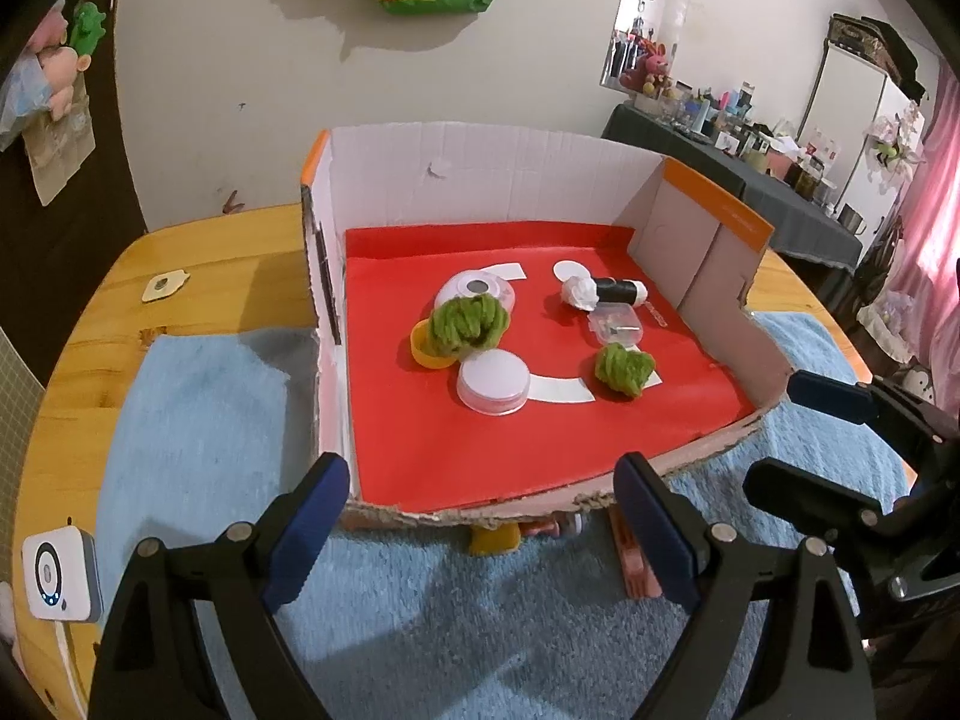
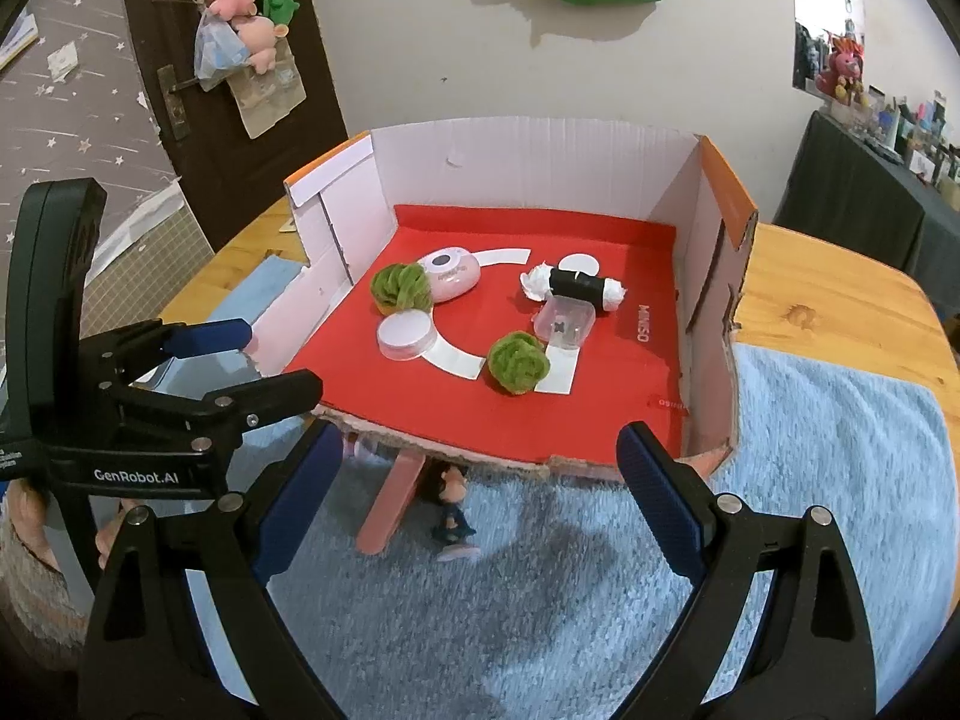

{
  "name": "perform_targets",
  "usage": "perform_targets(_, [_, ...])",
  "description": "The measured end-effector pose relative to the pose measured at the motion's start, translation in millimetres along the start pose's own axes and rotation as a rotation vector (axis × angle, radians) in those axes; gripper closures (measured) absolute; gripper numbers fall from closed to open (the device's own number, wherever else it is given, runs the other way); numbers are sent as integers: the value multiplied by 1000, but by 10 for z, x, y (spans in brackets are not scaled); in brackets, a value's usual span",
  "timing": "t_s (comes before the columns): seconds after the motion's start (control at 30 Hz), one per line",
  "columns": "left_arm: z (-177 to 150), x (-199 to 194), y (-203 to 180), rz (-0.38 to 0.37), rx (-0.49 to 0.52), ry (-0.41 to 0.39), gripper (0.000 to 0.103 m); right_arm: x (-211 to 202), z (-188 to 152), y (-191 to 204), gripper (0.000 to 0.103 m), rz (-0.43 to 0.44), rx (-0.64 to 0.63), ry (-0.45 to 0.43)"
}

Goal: Organize objects
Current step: 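Lift both grippers out of the box back toward the towel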

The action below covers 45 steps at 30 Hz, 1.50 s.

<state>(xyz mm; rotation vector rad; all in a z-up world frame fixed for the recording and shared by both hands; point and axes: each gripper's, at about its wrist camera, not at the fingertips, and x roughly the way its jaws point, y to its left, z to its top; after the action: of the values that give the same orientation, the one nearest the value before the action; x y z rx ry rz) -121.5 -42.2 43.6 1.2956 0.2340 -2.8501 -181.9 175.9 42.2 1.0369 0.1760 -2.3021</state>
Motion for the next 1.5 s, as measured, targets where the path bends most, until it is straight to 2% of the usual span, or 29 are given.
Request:
perform_targets(0.8, [-277, -5, -72, -48, 9, 35, 12, -13, -285, 95, 9, 3, -26, 35])
perform_targets(1.5, [-371, 102, -44, -51, -5, 66, 12, 161, -446, 73, 10, -49, -47, 86])
